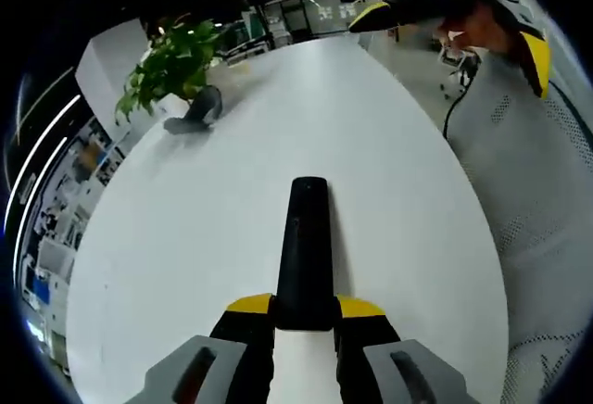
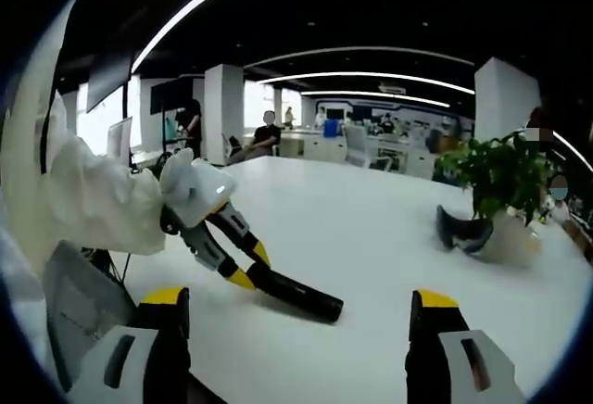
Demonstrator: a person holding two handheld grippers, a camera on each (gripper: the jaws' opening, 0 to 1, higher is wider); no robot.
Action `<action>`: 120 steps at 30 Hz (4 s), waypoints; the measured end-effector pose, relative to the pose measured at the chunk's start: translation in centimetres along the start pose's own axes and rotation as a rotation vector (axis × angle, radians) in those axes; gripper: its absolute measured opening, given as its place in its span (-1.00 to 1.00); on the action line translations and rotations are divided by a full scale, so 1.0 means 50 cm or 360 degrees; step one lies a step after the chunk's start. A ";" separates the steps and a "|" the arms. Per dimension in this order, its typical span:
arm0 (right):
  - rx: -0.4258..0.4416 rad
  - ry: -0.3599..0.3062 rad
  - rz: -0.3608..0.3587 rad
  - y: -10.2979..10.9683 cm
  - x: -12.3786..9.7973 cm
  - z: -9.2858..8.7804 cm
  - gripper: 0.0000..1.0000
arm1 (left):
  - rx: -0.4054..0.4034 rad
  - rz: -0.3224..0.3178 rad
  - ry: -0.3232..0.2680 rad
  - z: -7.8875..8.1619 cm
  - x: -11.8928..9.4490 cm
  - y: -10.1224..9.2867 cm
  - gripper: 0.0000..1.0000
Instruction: Press the specified remote control buttons in sequence, fully releasing each button before pressing the next.
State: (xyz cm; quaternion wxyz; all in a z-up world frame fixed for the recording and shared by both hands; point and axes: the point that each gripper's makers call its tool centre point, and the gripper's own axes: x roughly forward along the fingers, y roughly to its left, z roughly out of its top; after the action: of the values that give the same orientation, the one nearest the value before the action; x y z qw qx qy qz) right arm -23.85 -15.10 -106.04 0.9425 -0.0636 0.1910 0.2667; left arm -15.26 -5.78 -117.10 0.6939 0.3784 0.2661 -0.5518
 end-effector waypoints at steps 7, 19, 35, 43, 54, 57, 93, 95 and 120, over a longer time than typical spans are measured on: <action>-0.0013 0.0052 -0.0011 -0.002 0.004 -0.011 0.98 | 0.0078 -0.0017 0.0012 0.008 0.015 0.046 -0.55; -0.0002 0.0109 -0.0011 -0.003 0.008 -0.025 0.98 | 0.0039 0.0039 0.0059 -0.018 0.038 0.151 -0.55; -0.0018 0.0146 -0.0003 0.002 0.010 -0.035 0.89 | -0.0014 0.0157 0.0251 -0.057 0.041 0.297 -0.54; -0.0008 0.0156 0.0007 0.003 0.013 -0.037 0.88 | -0.0002 0.0083 0.0365 -0.081 0.060 0.317 -0.54; -0.0009 0.0197 0.0019 0.005 0.018 -0.045 0.87 | -0.0046 -0.0020 0.0425 -0.094 0.086 0.348 -0.53; -0.0003 0.0198 0.0018 0.004 0.019 -0.045 0.87 | -0.0086 -0.0082 0.0434 -0.095 0.086 0.348 -0.53; 0.0069 0.0078 0.0004 -0.007 0.003 -0.021 0.87 | -0.0956 0.0682 0.0049 -0.118 -0.021 0.242 0.70; 0.0066 0.0076 -0.0007 -0.009 0.002 -0.021 0.88 | -0.0936 0.0693 0.0030 -0.112 -0.041 0.222 0.73; 0.0124 -0.0043 -0.0141 -0.048 -0.021 0.003 0.98 | -0.1238 0.1104 -0.0379 -0.071 -0.293 -0.003 1.00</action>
State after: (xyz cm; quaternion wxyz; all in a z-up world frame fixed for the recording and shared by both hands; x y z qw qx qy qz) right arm -23.40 -17.61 -105.45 0.9576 -0.0317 0.1856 0.2179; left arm -18.89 5.36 -107.63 0.9500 0.0939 0.2297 -0.1896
